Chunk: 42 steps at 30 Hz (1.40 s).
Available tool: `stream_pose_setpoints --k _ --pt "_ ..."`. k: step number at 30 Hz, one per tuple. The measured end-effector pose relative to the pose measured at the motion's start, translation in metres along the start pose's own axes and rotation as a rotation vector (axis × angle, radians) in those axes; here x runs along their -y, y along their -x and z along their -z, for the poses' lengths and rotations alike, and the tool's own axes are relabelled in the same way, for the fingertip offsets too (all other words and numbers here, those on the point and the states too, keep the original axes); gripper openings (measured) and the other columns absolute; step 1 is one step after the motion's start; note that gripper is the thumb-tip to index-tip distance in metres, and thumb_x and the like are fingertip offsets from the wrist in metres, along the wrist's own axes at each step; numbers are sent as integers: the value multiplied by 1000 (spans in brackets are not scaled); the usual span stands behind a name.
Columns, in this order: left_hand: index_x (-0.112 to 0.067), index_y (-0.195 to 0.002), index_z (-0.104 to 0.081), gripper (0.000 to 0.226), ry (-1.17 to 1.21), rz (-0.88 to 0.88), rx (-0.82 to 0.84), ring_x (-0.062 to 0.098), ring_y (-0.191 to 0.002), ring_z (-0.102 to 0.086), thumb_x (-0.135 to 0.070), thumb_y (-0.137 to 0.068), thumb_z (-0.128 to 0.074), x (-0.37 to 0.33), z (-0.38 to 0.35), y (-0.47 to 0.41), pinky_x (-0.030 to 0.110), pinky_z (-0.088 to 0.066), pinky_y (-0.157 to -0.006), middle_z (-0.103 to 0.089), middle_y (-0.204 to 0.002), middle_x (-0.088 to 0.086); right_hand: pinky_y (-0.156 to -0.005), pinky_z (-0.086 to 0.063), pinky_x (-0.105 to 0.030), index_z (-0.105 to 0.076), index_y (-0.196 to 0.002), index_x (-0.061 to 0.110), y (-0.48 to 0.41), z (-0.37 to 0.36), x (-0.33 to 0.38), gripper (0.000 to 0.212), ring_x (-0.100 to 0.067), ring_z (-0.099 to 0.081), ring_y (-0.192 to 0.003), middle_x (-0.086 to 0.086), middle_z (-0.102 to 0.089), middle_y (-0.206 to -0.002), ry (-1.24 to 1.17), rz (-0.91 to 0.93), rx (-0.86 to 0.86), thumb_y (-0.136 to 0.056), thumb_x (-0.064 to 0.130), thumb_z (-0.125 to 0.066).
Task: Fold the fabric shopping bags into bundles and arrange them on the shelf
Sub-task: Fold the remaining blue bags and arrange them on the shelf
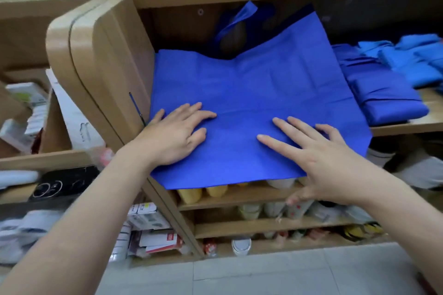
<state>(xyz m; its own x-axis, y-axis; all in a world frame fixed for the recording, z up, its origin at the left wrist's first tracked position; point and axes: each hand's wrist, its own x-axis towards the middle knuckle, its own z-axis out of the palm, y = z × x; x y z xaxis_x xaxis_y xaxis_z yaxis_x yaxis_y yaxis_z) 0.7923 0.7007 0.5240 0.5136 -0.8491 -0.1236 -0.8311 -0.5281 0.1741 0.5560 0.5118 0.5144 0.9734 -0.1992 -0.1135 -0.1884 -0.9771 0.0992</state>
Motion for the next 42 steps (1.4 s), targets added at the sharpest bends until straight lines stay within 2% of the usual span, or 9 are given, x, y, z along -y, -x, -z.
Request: stream_pose_setpoints --k 4,7,9,13,18,20,23,29,42 --pt "-46 -140 -42 45 19 -61 -126 9 -147 -19 -55 -96 -44 -12 14 11 44 -21 -118 -26 -159 -13 -116 -16 -38 10 -148 54 -8 14 0 66 -15 -2 -152 8 5 -165 -51 -35 -30 -92 59 -25" --pt "-49 -137 -45 74 332 -193 49 -15 -138 -21 -79 -71 -59 -22 20 52 18 -22 -115 -30 -149 -33 -117 -17 -34 3 -148 55 -11 24 -2 54 -14 -2 -152 9 3 -165 -72 -25 7 -102 49 -24" --pt "-51 -138 -41 73 207 -202 91 -22 -134 -15 -65 -72 -70 -18 10 68 8 -14 -112 -22 -142 -43 -118 -17 -34 0 -148 55 -11 26 -3 52 -13 -1 -152 10 3 -165 -108 -8 38 -102 50 -23" --pt "-24 -108 -75 35 381 -23 -373 -22 -114 -47 1 -85 -70 5 -12 68 8 -34 -105 -57 -115 -34 -117 -20 -29 -18 -146 57 -10 29 -19 53 -2 -8 -149 21 -8 -161 -235 25 33 -99 48 -42" --pt "-21 -101 -76 26 447 69 -517 -1 -102 -60 -1 -87 -67 -3 -15 73 12 -46 -87 -70 -90 -27 -106 -39 -29 -56 -131 45 5 34 -48 42 0 -46 -131 26 -49 -141 -343 -70 -71 -97 21 -58" --pt "-25 -90 -73 18 418 66 -562 12 -85 -64 -8 -90 -67 -4 -14 73 22 -49 -75 -69 -80 -18 -83 -50 -33 -75 -102 29 13 34 -60 16 -6 -65 -93 16 -74 -97 -398 -147 -181 -94 20 -63" --pt "-23 -82 -64 18 387 107 -599 27 -70 -59 -37 -94 -60 -5 -7 66 44 -48 -65 -61 -67 1 -61 -40 -39 -61 -69 13 17 30 -72 25 -23 -52 -63 -6 -57 -59 -517 -283 -326 -92 22 -65" --pt "-24 -93 -60 15 7 276 -597 35 -69 -53 -38 -96 -54 -28 7 45 36 -40 -60 -59 -69 5 -77 -48 -47 -63 -90 19 4 21 -61 22 -31 -56 -86 -4 -65 -81 -525 -482 -556 -85 40 -66" --pt "-33 -144 -35 61 -235 306 -635 28 -55 -43 -12 -91 -56 -16 -8 51 32 -31 -49 -53 -85 5 -65 -34 -37 -48 -115 16 -10 23 -67 27 -35 -56 -95 -10 -63 -101 -114 -479 -333 -99 38 -46"
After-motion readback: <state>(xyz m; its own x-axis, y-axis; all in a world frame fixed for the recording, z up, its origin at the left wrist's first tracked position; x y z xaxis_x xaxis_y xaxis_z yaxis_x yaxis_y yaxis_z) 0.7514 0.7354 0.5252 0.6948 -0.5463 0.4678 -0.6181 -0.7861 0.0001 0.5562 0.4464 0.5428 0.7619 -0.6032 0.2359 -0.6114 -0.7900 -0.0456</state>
